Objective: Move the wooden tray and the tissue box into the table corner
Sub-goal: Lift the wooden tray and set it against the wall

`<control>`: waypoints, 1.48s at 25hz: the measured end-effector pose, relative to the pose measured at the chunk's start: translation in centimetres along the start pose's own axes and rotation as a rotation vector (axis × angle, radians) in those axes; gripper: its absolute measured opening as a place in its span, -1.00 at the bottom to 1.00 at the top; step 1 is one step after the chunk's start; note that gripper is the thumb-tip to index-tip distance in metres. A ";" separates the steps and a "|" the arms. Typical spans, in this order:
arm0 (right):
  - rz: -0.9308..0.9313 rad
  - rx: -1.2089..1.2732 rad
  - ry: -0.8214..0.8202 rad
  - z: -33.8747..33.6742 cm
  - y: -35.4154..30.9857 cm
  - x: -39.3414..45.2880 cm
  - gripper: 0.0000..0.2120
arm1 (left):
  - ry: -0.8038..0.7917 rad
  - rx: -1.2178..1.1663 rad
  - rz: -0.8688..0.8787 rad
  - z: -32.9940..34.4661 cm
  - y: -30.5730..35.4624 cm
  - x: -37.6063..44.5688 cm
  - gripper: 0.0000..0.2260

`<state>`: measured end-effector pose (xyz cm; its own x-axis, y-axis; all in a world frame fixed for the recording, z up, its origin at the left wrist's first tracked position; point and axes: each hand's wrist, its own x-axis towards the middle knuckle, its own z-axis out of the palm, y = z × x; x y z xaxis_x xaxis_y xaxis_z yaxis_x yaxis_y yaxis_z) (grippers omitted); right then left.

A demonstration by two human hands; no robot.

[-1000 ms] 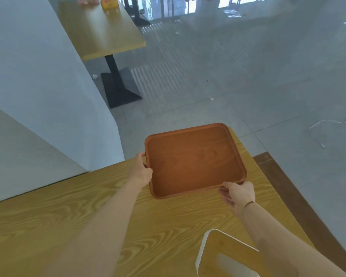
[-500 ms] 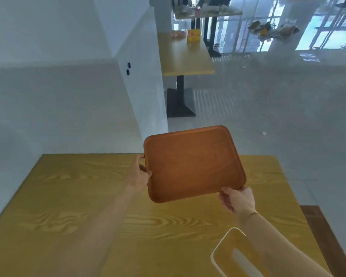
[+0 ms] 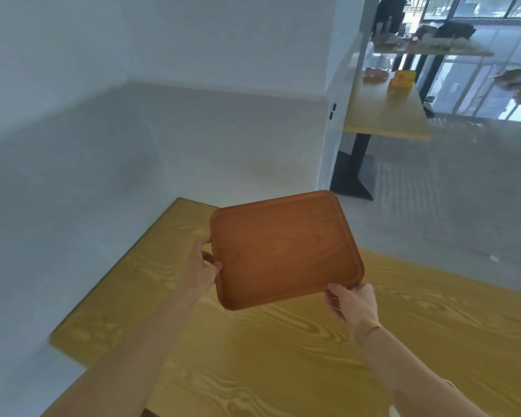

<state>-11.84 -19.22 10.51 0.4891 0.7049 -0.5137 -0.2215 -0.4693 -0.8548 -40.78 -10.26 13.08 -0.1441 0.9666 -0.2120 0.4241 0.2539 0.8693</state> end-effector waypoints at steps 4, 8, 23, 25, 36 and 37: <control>0.002 -0.044 -0.046 7.0 1.4 -2.6 -0.67 | 0.056 -0.002 -0.005 -7.3 -3.3 0.3 -0.46; -0.017 -0.064 -0.077 13.7 3.1 -5.7 -0.72 | 0.060 -0.017 -0.002 -14.4 -6.6 1.0 -0.47; 0.020 0.015 0.086 18.4 5.2 -3.5 -0.88 | -0.152 0.117 0.077 -14.3 -8.1 11.8 -0.45; 0.056 0.042 0.123 17.6 5.6 -2.2 -0.90 | -0.197 0.147 0.075 -11.8 -7.6 13.7 -0.44; 0.314 0.134 0.294 14.8 8.6 4.9 -0.83 | -0.413 0.330 -0.005 0.4 -8.1 21.7 -0.46; 0.337 0.139 0.298 14.9 8.7 5.2 -0.83 | -0.428 0.351 -0.009 0.9 -8.2 22.2 -0.46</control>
<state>-23.81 -11.74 -0.68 0.5873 0.3322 -0.7381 -0.5102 -0.5560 -0.6562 -46.68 9.19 0.86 0.1959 0.8740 -0.4447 0.7075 0.1880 0.6812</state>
